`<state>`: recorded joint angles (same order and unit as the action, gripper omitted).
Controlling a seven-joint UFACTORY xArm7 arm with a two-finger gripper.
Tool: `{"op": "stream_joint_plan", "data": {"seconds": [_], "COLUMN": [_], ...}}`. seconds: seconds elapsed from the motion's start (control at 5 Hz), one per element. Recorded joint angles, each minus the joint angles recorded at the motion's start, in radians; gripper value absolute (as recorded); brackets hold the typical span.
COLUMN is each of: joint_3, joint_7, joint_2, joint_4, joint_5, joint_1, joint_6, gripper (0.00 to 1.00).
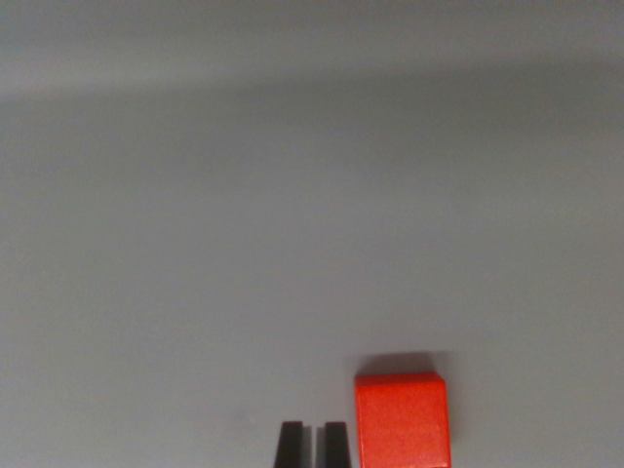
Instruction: Reach red block
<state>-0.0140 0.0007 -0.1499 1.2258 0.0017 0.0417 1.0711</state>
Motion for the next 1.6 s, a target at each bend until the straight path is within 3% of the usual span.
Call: {"op": "stream_joint_plan", "data": {"seconds": [0.2,0.4,0.6,0.8,1.0,1.2,1.4,1.6], "joint_3": [-0.005,-0.005,-0.01,-0.01,-0.014,-0.014,-0.019,-0.019], "joint_7": [-0.001,-0.001,-0.001,-0.001,-0.002,-0.002,-0.002,-0.002], "joint_2": [-0.013,-0.013,-0.024,-0.024,-0.037,-0.037,-0.048,-0.048], "joint_4": [-0.034,-0.034,-0.067,-0.067,-0.1,-0.1,-0.132,-0.132], "joint_5": [0.0035,0.0035,0.0068,0.0068,0.0101,0.0101,0.0134,0.0134], "joint_1": [0.0065,0.0065,0.0126,0.0126,0.0188,0.0188,0.0249,0.0249], "joint_6": [-0.047,-0.047,-0.092,-0.092,-0.138,-0.138,-0.182,-0.182], "gripper": [0.0,0.0,0.0,0.0,0.0,0.0,0.0,0.0]}}
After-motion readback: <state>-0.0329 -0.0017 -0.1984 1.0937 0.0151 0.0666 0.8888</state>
